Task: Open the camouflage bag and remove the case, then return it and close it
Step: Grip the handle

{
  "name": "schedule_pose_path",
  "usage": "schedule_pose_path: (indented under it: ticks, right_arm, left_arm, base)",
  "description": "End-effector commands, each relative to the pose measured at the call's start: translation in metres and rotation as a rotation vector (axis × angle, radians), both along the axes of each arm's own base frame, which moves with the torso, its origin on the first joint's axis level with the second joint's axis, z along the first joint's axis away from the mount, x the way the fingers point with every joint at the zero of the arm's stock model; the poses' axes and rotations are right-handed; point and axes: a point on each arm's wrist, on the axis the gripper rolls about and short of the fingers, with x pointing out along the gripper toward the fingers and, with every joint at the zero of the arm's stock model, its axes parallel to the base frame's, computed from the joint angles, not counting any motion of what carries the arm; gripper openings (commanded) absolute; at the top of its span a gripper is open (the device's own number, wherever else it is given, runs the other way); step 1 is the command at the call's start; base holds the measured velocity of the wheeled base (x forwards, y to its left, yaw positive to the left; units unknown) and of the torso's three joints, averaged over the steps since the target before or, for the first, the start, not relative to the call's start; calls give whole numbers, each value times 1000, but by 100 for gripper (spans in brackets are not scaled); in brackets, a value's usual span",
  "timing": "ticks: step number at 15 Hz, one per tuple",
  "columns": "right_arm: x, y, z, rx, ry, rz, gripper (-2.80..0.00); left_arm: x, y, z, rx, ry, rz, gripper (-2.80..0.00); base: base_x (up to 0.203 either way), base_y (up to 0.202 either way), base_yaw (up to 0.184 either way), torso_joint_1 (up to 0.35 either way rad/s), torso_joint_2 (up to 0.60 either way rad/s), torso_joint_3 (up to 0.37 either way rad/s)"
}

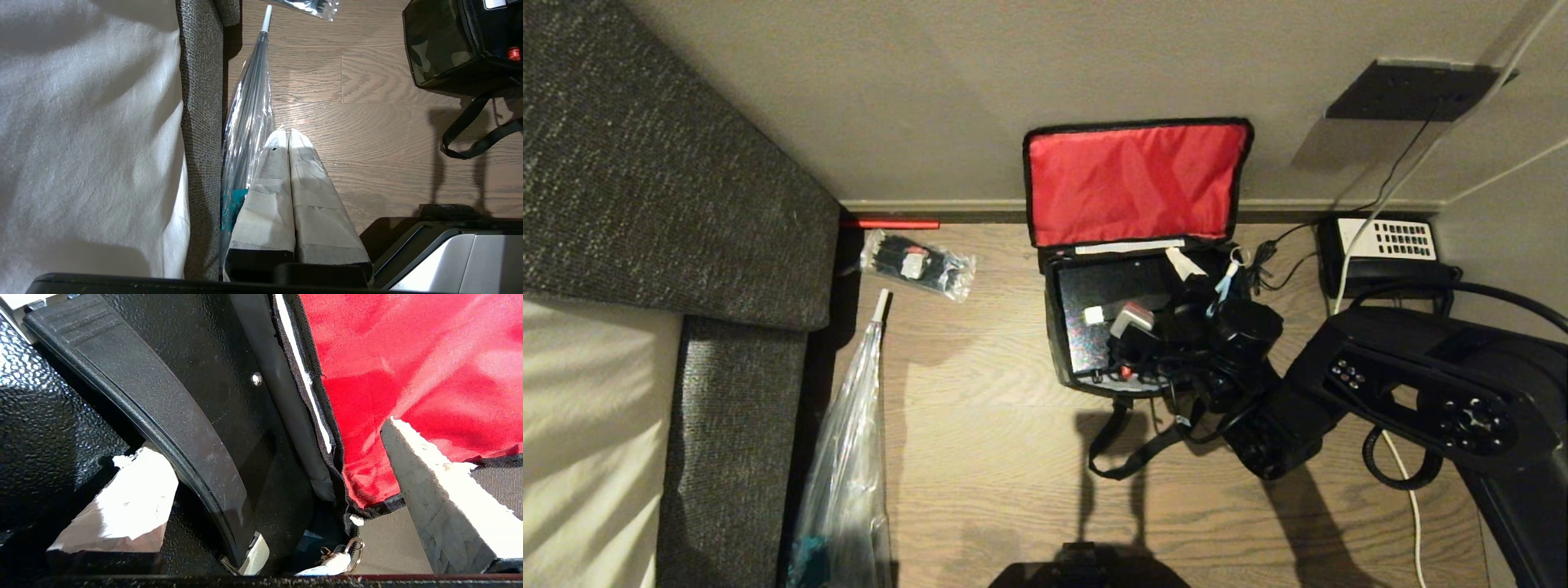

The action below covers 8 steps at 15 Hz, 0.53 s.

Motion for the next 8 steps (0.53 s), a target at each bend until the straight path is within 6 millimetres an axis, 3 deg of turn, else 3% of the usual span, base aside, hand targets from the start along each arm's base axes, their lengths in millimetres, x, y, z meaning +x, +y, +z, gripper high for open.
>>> schedule_pose_path:
  ticks: [1, 8]
  right_arm:
    - [4, -6, -11, -18, 20, -15, 0]
    - [5, -12, -26, -26, 59, -32, 0]
  left_arm:
    - [0, 0, 0, 1, 3, 1, -280]
    - [0, 0, 0, 1, 3, 1, -280]
  base:
    - [0, 0, 0, 0, 0, 0]
    - [0, 0, 0, 0, 0, 0]
